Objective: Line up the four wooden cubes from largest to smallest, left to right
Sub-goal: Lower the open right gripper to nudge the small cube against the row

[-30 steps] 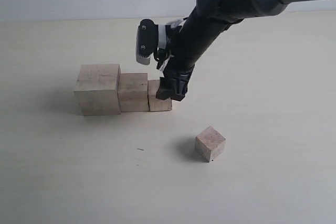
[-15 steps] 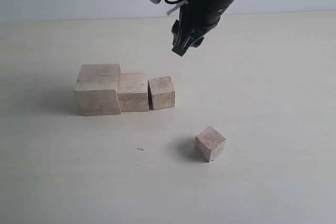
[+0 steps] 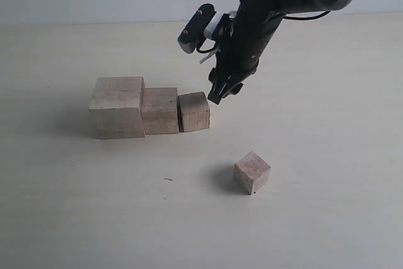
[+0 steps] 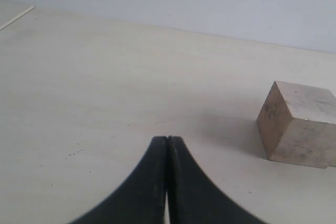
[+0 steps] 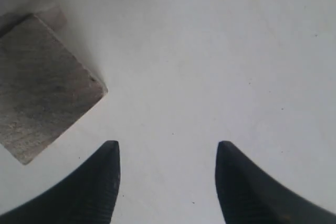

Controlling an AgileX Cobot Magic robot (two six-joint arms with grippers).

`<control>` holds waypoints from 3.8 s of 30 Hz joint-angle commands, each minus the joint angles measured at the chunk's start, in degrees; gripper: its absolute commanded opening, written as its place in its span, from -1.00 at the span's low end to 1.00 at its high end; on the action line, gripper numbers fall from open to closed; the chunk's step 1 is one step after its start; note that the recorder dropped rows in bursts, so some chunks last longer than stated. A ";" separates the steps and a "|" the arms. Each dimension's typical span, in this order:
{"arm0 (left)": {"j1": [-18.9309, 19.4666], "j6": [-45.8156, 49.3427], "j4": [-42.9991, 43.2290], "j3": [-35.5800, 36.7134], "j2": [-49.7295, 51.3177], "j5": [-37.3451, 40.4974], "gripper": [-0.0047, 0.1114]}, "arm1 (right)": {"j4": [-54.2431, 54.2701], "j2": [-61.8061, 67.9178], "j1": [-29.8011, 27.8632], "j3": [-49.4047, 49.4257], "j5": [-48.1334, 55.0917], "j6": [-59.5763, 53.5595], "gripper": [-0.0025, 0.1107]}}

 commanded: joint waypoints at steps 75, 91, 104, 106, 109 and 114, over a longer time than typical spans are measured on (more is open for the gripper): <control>-0.40 0.00 0.06 0.22 -0.29 -0.48 -0.92 | 1.21 1.18 0.04 0.04 4.11 12.74 -0.05; -0.40 0.00 0.06 0.22 -0.29 -0.48 -0.92 | 8.59 2.71 0.04 0.04 1.31 9.21 -0.05; -0.40 0.00 0.06 0.22 -0.29 -0.48 -0.92 | 9.29 2.71 0.04 0.04 -0.04 9.21 -0.05; -0.40 0.00 0.06 0.22 -0.29 -0.48 -0.92 | 9.05 2.71 0.04 0.04 0.27 9.21 -0.05; -0.40 0.00 0.06 0.22 -0.29 -0.48 -0.92 | 8.05 2.71 0.04 0.04 1.03 9.21 -0.05; -0.40 0.00 0.06 0.22 -0.29 -0.48 -0.92 | 6.94 1.25 0.04 0.04 2.74 9.34 -0.05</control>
